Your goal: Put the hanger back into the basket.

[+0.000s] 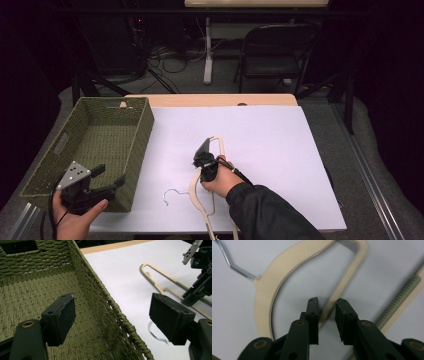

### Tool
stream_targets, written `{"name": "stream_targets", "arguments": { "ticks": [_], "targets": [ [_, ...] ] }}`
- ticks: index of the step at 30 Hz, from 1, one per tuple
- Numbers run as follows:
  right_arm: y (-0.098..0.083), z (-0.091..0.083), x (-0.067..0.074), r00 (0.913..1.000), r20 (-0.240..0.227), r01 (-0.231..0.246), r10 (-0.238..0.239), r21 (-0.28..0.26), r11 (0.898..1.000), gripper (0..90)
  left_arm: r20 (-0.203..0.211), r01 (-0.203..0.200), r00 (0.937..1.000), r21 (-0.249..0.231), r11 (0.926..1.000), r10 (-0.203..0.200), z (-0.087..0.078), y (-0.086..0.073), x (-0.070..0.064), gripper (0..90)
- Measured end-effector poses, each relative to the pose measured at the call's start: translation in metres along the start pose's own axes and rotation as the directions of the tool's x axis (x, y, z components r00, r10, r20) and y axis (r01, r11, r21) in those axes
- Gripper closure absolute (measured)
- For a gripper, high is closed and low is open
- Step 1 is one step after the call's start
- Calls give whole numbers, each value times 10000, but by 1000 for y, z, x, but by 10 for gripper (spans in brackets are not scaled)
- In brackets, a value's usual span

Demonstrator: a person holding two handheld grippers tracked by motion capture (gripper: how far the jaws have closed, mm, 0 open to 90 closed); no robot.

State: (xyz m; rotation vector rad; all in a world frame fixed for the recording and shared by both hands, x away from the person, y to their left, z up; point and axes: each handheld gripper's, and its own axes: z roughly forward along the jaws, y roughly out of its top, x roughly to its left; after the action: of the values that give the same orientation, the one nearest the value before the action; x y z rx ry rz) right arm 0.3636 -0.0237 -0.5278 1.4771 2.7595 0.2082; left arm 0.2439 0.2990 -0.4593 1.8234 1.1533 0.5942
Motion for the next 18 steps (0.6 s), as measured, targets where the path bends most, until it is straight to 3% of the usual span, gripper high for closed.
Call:
{"name": "stream_targets", "arguments": {
  "ticks": [2,4,7,9,18],
  "targets": [
    [1,-2,-1,9999,-123,15,-10,408,9992,825,-1,6,10000,-7,10000,-6,0,0,0,211],
    [0,-2,-1,9996,-218,175,-165,463,9988,858,-6,1,10000,-4,10000,-1,0,0,0,211],
    [-2,0,3,9991,-15,434,-434,123,9990,858,-10,2,10000,-17,10000,-2,1,0,0,211],
    [-1,-3,3,9989,-111,467,-463,380,9982,859,-3,-23,10000,-6,10000,23,1,0,-1,211],
    [-3,-5,2,9973,-473,577,-565,248,9980,861,106,-164,9998,-34,9999,164,1,1,-6,216]
  ]
}}
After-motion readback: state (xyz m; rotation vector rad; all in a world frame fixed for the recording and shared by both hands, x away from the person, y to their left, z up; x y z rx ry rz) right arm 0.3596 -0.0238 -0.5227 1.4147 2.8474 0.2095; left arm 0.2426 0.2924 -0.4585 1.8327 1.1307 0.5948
